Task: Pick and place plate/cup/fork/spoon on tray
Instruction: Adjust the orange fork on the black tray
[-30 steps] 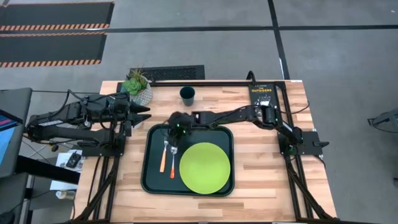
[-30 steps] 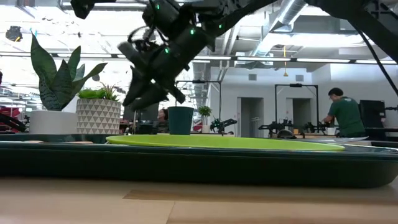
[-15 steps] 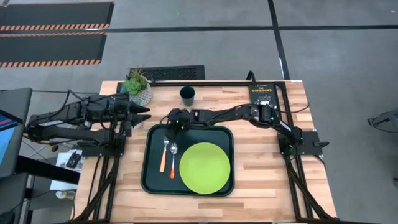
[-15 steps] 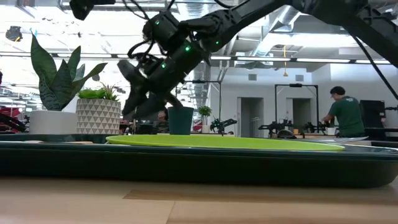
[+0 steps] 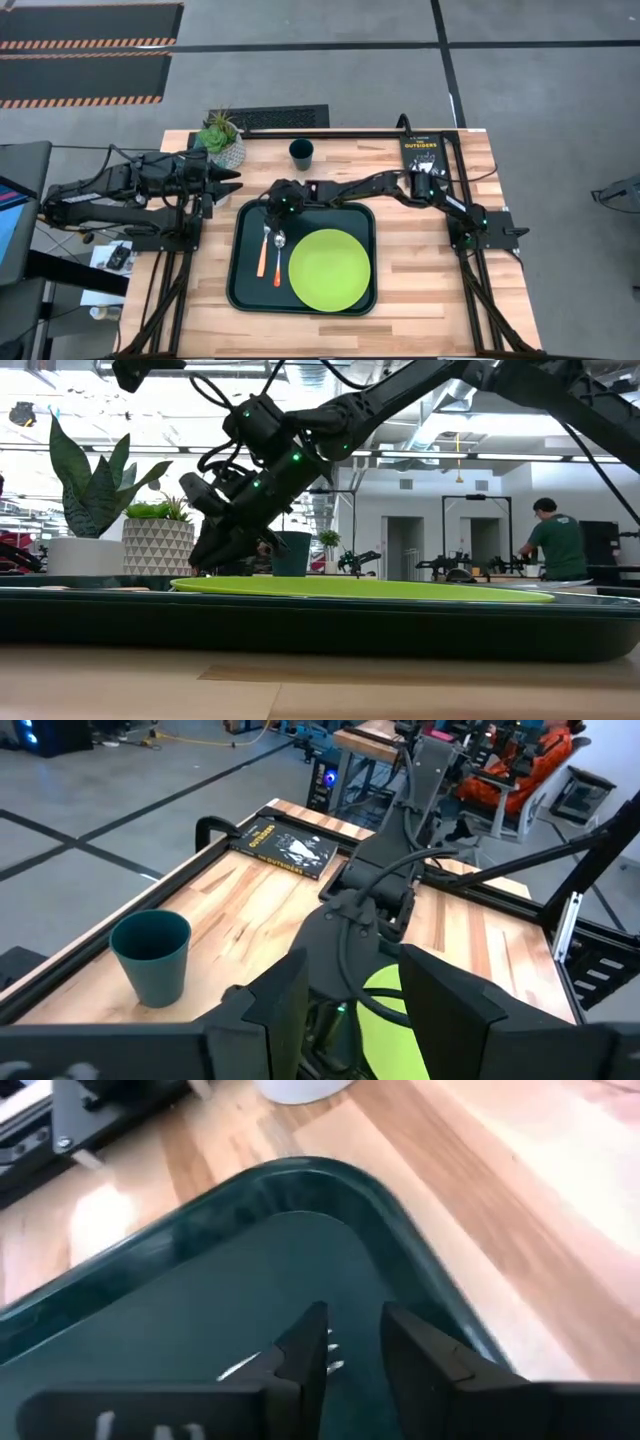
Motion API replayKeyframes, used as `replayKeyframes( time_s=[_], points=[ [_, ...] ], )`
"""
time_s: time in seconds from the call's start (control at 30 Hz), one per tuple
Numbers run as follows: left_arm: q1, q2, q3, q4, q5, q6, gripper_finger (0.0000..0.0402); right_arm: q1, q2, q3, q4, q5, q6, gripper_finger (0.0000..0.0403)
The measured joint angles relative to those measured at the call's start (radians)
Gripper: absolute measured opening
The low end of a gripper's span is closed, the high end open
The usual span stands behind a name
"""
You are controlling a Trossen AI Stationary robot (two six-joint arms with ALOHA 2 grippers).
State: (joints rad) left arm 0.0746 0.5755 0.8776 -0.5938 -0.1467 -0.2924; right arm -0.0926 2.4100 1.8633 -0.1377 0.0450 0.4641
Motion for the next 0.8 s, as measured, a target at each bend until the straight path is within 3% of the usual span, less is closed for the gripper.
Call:
replayKeyframes(
  time_s=[0.2, 0.4, 0.6, 0.8],
  points=[
    [0.000, 0.000, 0.000, 0.000, 0.000, 0.000, 0.0146, -0.010, 0.000, 0.000, 0.004, 0.006, -0.001, 0.0100],
    [0.000, 0.000, 0.000, 0.000, -0.001, 0.016, 0.0146, -0.010, 0.000, 0.000, 0.040, 0.007, -0.027, 0.0012],
    [0.000, 0.000, 0.000, 0.000, -0.017, 0.019, 0.0146, -0.010, 0.001, 0.013, 0.068, 0.026, -0.012, 0.0006],
    [0.000, 0.000, 0.000, 0.001, -0.035, 0.043, 0.0146, -0.044, 0.028, 0.159, -0.012, 0.015, -0.037, 0.0009]
  ],
)
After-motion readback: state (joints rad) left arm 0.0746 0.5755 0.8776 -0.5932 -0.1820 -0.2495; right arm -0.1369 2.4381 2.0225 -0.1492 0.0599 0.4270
